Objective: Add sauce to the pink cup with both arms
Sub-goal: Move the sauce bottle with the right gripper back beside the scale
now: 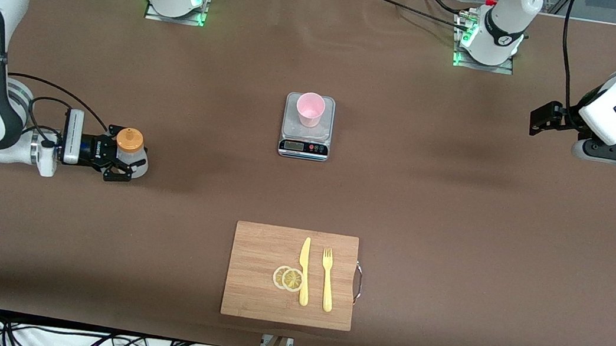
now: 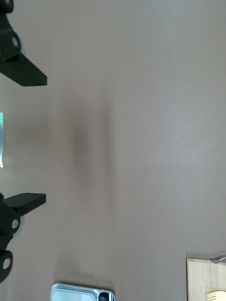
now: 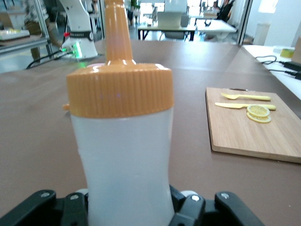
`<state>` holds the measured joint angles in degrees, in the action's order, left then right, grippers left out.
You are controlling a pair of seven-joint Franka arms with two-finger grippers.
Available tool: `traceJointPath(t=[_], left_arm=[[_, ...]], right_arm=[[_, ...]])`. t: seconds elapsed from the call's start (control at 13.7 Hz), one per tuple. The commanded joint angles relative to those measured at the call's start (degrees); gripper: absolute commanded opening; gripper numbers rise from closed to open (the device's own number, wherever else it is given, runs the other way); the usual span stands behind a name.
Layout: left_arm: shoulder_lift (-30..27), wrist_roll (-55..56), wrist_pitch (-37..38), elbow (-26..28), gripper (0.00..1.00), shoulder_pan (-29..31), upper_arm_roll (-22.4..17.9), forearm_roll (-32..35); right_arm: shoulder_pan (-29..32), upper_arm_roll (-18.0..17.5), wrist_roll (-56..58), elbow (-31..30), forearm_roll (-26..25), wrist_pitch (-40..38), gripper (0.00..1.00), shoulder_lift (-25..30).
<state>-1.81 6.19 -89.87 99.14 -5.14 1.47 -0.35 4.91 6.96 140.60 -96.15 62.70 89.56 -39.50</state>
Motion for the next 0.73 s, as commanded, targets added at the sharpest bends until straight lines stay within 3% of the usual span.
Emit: traceJointPath(t=[0.0, 0.66], left_arm=[[-0.21, 0.14, 1.01, -0.61, 1.00, 0.13, -0.07, -0.70], [-0.21, 0.06, 0.92, -0.61, 1.00, 0.13, -0.07, -0.70]], right_arm=[[1.77, -1.07, 0.82, 0.09, 3.73, -3.85, 0.00, -2.59], [10.03, -0.98, 4.86, -1.49, 4.27, -10.80, 0.00, -9.36]])
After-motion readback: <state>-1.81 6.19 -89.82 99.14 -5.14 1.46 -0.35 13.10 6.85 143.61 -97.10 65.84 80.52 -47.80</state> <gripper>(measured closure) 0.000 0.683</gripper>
